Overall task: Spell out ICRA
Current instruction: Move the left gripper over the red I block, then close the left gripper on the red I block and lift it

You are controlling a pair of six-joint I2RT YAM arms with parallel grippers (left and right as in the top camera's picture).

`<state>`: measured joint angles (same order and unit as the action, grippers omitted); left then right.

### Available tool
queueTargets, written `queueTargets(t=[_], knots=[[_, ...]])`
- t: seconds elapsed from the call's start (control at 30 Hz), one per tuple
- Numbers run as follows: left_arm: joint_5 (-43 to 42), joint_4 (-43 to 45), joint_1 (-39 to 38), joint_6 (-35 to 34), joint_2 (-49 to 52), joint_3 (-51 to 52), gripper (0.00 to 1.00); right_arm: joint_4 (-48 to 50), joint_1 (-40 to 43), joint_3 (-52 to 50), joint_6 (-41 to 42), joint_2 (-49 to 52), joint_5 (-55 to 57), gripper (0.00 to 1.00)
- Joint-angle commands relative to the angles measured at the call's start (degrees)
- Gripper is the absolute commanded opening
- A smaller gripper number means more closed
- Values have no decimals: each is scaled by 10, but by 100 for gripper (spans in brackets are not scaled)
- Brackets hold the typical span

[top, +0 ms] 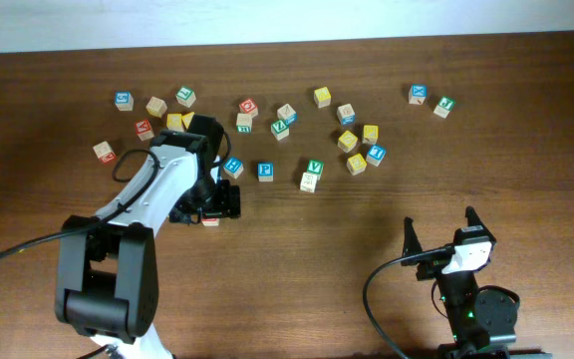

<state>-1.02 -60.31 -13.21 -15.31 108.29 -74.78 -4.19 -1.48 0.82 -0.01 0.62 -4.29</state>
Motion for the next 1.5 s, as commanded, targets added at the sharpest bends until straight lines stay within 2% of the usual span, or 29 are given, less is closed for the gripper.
queueTargets(t=[0.0, 0.2, 0.33, 0.43, 0.5, 0.53, 0.57, 0.63, 0.7, 0.8, 0.87, 1.07, 1.27, 1.47], knots=[[19, 7, 1, -6, 2, 6, 89, 0, 4, -5, -2, -4, 3, 98], [19, 30, 1, -5, 10, 8, 88, 0, 4, -5, -2, -4, 3, 98], [19, 42, 1, -5, 26, 9, 77, 0, 4, -5, -2, -4, 3, 98], [19, 46, 1, -5, 57, 17, 75, 0, 4, -5, -2, -4, 3, 98], [19, 59, 1, -5, 66, 17, 67, 0, 4, -5, -2, -4, 3, 98], [19, 69, 1, -5, 66, 17, 57, 0, 4, -5, -2, -4, 3, 98], [19, 72, 1, -5, 66, 17, 52, 0, 4, -5, -2, -4, 3, 98], [19, 71, 1, -5, 66, 17, 50, 0, 4, -5, -2, -4, 3, 98], [19, 71, 1, -5, 66, 17, 41, 0, 4, -5, -2, -4, 3, 98], [19, 60, 1, -5, 66, 17, 44, 0, 4, -5, -2, -4, 3, 98], [19, 63, 1, -5, 66, 17, 34, 0, 4, -5, -2, -4, 3, 98], [16, 63, 1, -5, 66, 17, 31, 0, 4, -5, -2, -4, 3, 98], [-12, 59, 1, -5, 66, 16, 17, 0, 4, -5, -2, -4, 3, 98], [-68, -38, -1, -5, 63, -40, 18, 0, 4, -5, -2, -4, 3, 98]])
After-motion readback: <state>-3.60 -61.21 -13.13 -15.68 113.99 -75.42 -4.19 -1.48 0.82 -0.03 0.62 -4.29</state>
